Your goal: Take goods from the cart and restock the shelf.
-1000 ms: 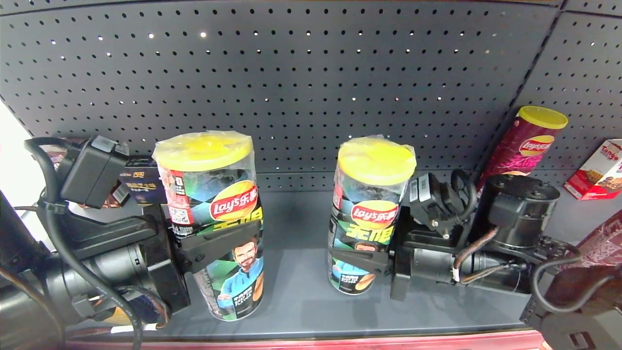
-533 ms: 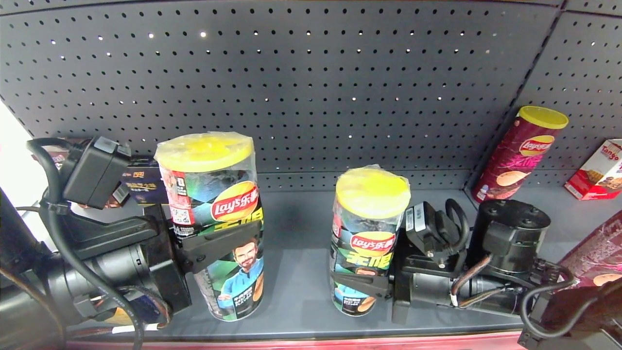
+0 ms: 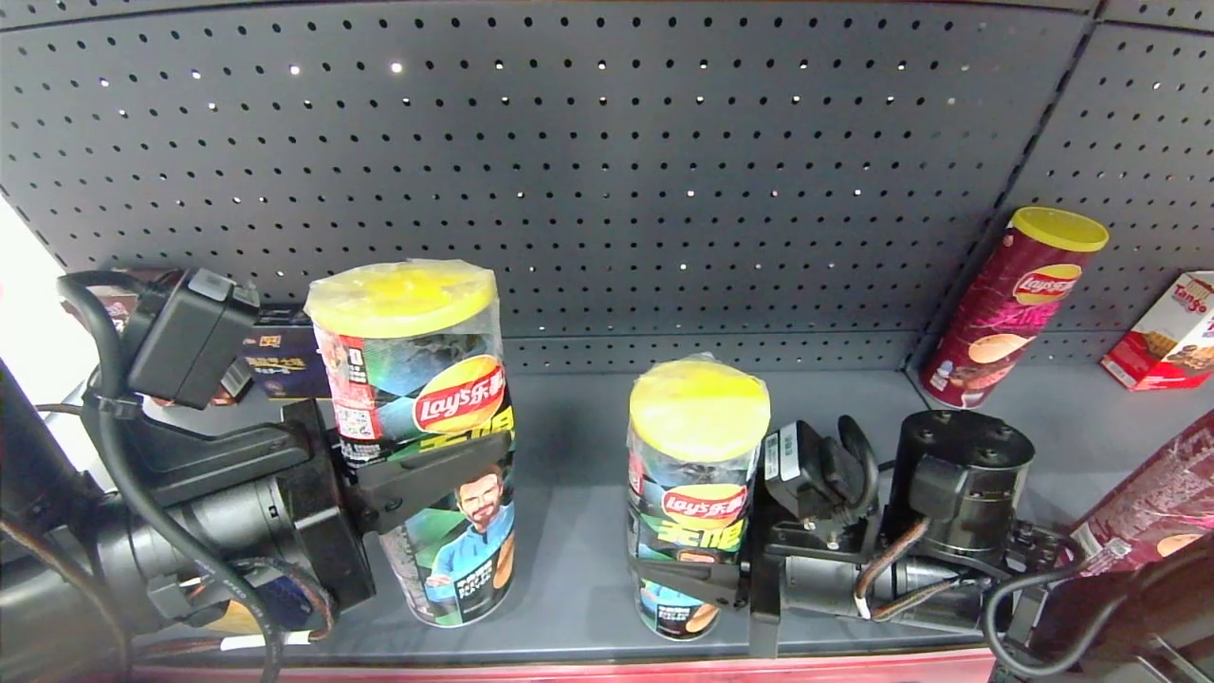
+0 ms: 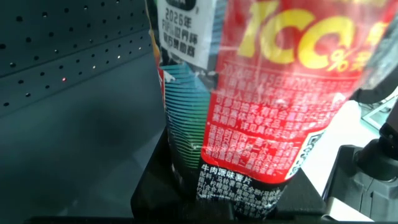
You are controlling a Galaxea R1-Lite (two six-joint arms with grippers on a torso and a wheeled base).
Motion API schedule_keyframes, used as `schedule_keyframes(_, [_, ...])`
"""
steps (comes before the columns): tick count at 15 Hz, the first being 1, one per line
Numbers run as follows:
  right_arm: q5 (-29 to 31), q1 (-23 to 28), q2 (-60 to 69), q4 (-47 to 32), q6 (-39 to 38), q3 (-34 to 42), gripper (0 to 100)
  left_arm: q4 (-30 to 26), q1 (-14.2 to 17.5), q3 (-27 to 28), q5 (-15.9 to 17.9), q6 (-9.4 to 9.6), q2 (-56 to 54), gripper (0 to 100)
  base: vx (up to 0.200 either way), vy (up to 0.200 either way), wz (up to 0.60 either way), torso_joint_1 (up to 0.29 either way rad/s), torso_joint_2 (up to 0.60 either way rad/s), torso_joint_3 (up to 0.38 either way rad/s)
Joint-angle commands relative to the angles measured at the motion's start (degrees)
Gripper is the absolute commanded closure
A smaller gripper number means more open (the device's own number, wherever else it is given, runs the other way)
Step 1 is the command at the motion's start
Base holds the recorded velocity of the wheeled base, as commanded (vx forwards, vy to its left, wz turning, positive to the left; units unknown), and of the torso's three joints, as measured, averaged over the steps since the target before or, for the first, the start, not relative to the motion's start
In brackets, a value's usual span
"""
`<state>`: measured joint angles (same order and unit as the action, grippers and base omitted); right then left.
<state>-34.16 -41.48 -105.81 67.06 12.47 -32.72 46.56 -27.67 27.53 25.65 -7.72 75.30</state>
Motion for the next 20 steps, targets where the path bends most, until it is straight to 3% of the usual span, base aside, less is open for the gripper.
schedule_keyframes(1, [0.32, -0.09, -0.80, -0.18, 0.10, 0.11, 100, 0.03, -0.01, -0.02, 0.02, -0.02, 0.11, 100, 0.000, 0.000, 0.00, 0.000, 0.00, 0.000])
schedule_keyframes(2, [3.48, -0.53, -0.36, 0.00, 0.36, 0.38, 0, 0.03, -0.01, -0.37, 0.02, -0.02, 0.02, 100, 0.000, 0.000, 0.00, 0.000, 0.00, 0.000])
schedule_keyframes(4, [6.56, -0.70, 0.96, 0.00, 0.36, 1.52, 0, 0.03, -0.01, -0.46, 0.02, -0.02, -0.07, 100, 0.000, 0.000, 0.00, 0.000, 0.00, 0.000])
schedule_keyframes(7, [6.65, -0.26, 4.21, 0.00, 0.36, 4.42, 0, 0.11, -0.01, -0.37, 0.02, -0.02, 0.02, 100, 0.000, 0.000, 0.00, 0.000, 0.00, 0.000])
schedule_keyframes(11, [6.47, 4.66, 16.52, -0.70, 0.27, 13.56, 0, 0.11, -0.10, -0.46, 0.02, -0.02, -0.15, 100, 0.000, 0.000, 0.00, 0.000, 0.00, 0.000])
schedule_keyframes(15, [6.74, 5.01, 26.36, -1.05, 0.36, 20.06, 0, 0.11, -0.28, -0.54, 0.02, 0.07, -0.24, 100, 0.000, 0.000, 0.00, 0.000, 0.00, 0.000])
schedule_keyframes(18, [8.49, 6.42, 39.46, -11.16, 0.36, 20.24, 0, 0.11, -0.28, -1.25, 0.02, 0.07, -0.42, 100, 0.000, 0.000, 0.00, 0.000, 0.00, 0.000])
schedule_keyframes(20, [15.09, 6.33, 50.62, -22.41, 0.27, 19.98, 0, 0.11, -0.28, -2.13, 0.02, 0.07, -1.56, 100, 0.000, 0.000, 0.00, 0.000, 0.00, 0.000])
